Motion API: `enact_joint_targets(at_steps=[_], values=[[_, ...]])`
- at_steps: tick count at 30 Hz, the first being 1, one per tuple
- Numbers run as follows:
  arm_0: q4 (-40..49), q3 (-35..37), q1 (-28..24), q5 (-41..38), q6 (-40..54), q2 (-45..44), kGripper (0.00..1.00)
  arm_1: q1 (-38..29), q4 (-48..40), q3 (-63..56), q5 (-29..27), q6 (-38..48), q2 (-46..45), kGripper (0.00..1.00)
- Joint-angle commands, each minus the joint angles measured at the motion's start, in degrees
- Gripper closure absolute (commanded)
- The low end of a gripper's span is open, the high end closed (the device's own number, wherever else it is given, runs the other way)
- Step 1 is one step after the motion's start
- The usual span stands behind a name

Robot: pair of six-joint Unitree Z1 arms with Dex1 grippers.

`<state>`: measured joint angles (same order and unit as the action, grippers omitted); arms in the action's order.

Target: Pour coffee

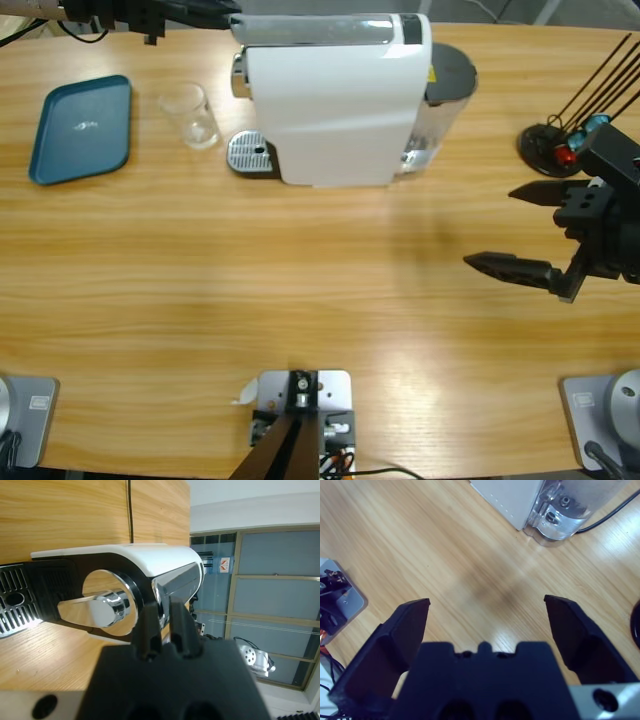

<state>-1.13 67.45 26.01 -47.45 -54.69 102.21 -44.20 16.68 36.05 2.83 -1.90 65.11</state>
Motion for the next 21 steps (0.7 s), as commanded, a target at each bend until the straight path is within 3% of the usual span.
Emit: enact_joint_targets(at_steps=[1, 9, 14, 15, 17, 18, 21], values=[[-2.3, 1.8, 0.5, 0.8, -1.5, -5.6, 1.000, -0.6, -0.4, -1.7, 0.2, -0.1, 0.3, 0.000], [-0.9, 3.8, 0.5, 2.7, -1.0, -6.7, 1.000, -0.6, -0.4, -1.7, 0.2, -0.1, 0.2, 0.000], [14.2, 9.1, 0.7, 14.7, 11.2, -12.2, 1.000, -0.6, 0.0, -1.3, 0.2, -0.1, 0.2, 0.000], [19.4, 11.3, 0.8, 17.9, 15.6, -13.3, 0.869, -0.6, 0.3, -1.1, 0.1, -0.1, 0.2, 0.000], [34.6, 18.9, 2.7, 29.7, 27.9, -15.0, 0.160, -0.6, 1.2, -0.4, -0.2, -0.1, 0.0, 0.000], [39.9, 21.3, 4.2, 37.2, 32.6, -16.0, 0.038, -0.6, 2.3, 0.2, -0.6, -0.1, -0.3, 0.000], [42.9, 19.4, 7.9, 56.2, 40.3, -21.8, 0.004, -0.6, 7.5, 3.1, -5.6, 1.5, -1.8, 0.000]])
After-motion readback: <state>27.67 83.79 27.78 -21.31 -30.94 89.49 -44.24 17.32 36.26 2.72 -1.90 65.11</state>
